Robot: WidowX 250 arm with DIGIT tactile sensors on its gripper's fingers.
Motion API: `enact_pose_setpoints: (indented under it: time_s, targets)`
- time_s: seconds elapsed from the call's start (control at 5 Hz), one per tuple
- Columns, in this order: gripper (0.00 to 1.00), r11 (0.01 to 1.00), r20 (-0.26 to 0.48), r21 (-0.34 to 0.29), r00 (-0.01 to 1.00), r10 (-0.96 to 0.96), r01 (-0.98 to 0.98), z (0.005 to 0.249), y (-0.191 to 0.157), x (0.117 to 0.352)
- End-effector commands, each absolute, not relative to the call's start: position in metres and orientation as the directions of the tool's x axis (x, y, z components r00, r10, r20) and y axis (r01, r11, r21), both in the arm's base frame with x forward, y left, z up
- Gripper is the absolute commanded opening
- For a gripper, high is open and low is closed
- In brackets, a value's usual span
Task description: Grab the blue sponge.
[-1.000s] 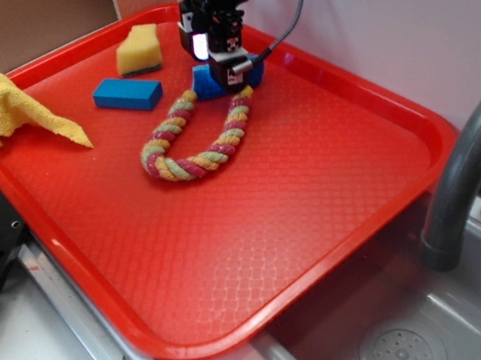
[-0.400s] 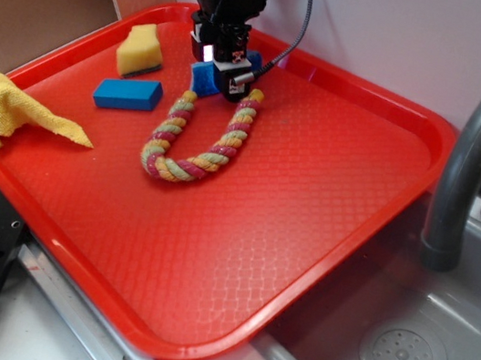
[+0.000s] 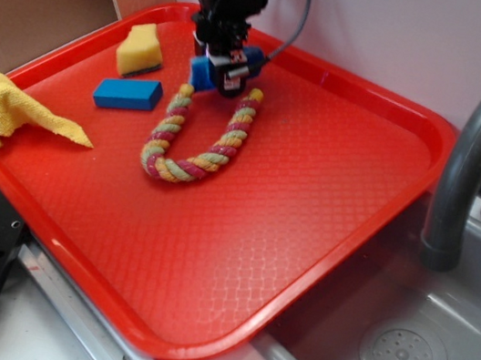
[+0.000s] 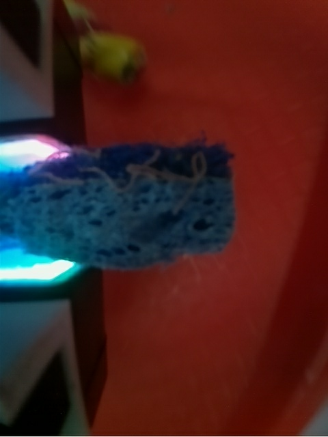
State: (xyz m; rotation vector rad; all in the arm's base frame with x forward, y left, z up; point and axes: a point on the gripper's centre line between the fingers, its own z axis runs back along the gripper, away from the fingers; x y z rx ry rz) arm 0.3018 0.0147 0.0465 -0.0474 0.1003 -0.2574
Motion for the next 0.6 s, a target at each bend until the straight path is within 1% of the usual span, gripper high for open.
enact_pose_setpoints:
  time_s: [0.0, 0.2, 0.4]
  targets:
    - [0.0, 0.985, 0.071, 0.149, 0.994, 0.082, -0.091, 0.164, 0.027, 0.261]
    - [0.0, 0.993, 0.119, 0.076, 0.99, 0.08, -0.09, 0.21, 0.025, 0.24]
    - [0.0, 0.999, 0.105, 0.037, 0.994, 0.029, -0.033, 0.196, 0.033, 0.245]
